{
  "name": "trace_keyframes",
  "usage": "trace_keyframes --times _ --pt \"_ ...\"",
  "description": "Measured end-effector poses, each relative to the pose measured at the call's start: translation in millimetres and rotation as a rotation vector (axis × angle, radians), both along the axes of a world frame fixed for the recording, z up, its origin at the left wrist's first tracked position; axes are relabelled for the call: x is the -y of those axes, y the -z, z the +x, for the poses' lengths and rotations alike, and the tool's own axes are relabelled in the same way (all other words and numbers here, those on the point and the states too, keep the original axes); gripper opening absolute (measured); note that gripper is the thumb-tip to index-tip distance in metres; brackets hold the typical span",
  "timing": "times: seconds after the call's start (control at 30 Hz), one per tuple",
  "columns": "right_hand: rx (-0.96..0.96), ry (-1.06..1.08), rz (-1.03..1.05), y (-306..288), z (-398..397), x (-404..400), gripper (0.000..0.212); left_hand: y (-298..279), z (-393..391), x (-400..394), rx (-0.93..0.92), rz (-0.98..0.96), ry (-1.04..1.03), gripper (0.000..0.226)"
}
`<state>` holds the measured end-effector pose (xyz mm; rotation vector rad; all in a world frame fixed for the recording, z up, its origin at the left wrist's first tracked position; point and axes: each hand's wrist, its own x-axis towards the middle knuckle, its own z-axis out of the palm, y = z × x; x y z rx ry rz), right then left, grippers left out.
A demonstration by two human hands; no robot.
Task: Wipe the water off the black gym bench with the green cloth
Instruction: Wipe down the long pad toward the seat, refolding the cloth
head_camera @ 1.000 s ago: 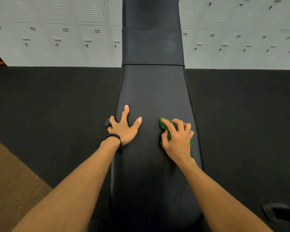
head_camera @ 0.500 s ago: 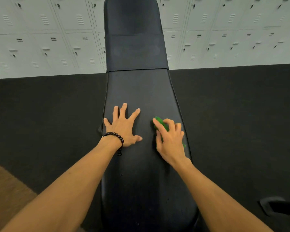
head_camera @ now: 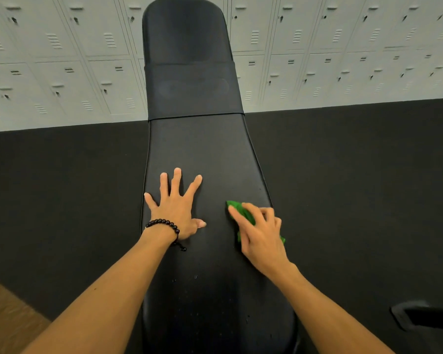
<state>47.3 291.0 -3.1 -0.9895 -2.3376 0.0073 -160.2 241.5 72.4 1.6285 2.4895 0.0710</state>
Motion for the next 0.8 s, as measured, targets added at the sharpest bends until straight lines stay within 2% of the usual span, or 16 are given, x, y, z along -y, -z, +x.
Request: trace_keyframes --times 0.13,0.2,0.37,0.5,0.6,0.73,0.8 --pt "-0.226 0.271 -0.168 -19 -12 -36 0.049 0 2 -1 0.027 -0.033 -0.018 0.111" --pt "-0.264 0.322 -0.255 -35 -33 -46 0.046 -5 7 -6 0.041 -0.067 -0.044 0.113" --pt "-0.103 0.255 -0.153 -21 -25 -18 0.058 -12 15 -18 0.043 -0.098 -0.083 0.113" --pt "-0.304 0.394 -0.353 -4 0 -14 0.058 -6 11 -18 0.02 -0.091 -0.074 0.115" --pt "-0.423 0.422 -0.422 -23 -18 -46 0.05 -7 11 -18 0.033 -0.086 -0.066 0.116" --pt "-0.309 0.281 -0.374 -62 -60 -83 0.048 -11 10 -15 0.051 -0.088 -0.056 0.115" --pt "-0.285 0.319 -0.355 -64 -67 -84 0.05 -12 10 -13 0.054 -0.086 -0.052 0.114"
